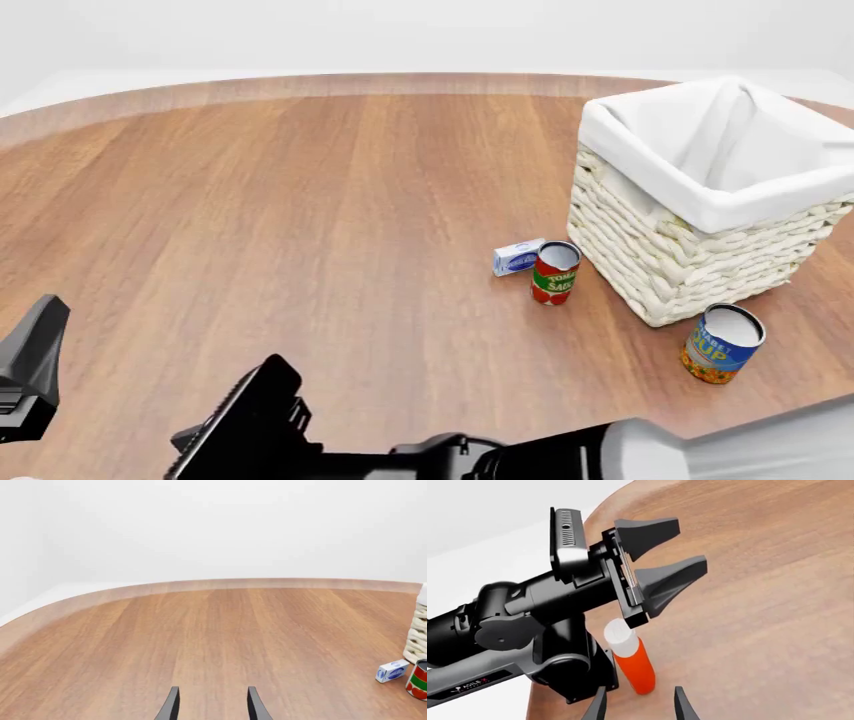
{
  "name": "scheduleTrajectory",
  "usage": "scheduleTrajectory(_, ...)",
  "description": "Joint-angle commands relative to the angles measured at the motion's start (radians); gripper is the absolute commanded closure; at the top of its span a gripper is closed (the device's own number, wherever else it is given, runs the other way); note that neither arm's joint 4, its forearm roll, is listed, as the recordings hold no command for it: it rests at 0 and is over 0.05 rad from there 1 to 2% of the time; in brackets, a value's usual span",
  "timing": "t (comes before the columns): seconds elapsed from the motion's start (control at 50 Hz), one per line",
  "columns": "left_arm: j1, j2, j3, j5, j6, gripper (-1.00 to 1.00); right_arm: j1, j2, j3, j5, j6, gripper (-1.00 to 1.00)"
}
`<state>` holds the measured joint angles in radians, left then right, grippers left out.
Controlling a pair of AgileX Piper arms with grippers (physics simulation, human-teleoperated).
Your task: Pick up the ketchup, and put it in the basket.
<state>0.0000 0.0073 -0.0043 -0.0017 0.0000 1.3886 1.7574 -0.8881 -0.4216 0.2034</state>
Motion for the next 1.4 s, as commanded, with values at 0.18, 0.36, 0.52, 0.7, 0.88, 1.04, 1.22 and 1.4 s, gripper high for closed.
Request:
scheduleTrajectory(0.18, 0.000, 0.000, 0.000, 0.000, 0.000, -1.00, 0.021, 0.020, -0.031, 0.012, 0.030, -1.00)
scheduleTrajectory(0.36, 0.000, 0.000, 0.000, 0.000, 0.000, -1.00, 0.027, 0.027, -0.036, 0.010, 0.041, -1.00)
scheduleTrajectory(0.52, 0.000, 0.000, 0.000, 0.000, 0.000, -1.00, 0.037, 0.037, -0.043, 0.010, 0.045, -1.00)
scheduleTrajectory(0.7, 0.000, 0.000, 0.000, 0.000, 0.000, -1.00, 0.044, 0.041, -0.052, 0.016, 0.048, -1.00)
scheduleTrajectory(0.88, 0.000, 0.000, 0.000, 0.000, 0.000, -1.00, 0.058, 0.044, -0.060, 0.022, 0.047, -1.00)
scheduleTrajectory(1.04, 0.000, 0.000, 0.000, 0.000, 0.000, -1.00, 0.041, 0.047, -0.072, 0.032, 0.043, -1.00)
scheduleTrajectory(1.22, 0.000, 0.000, 0.000, 0.000, 0.000, -1.00, 0.050, 0.063, -0.091, 0.040, 0.047, -1.00)
scheduleTrajectory(1.4, 0.000, 0.000, 0.000, 0.000, 0.000, -1.00, 0.059, 0.075, -0.106, 0.050, 0.051, -1.00)
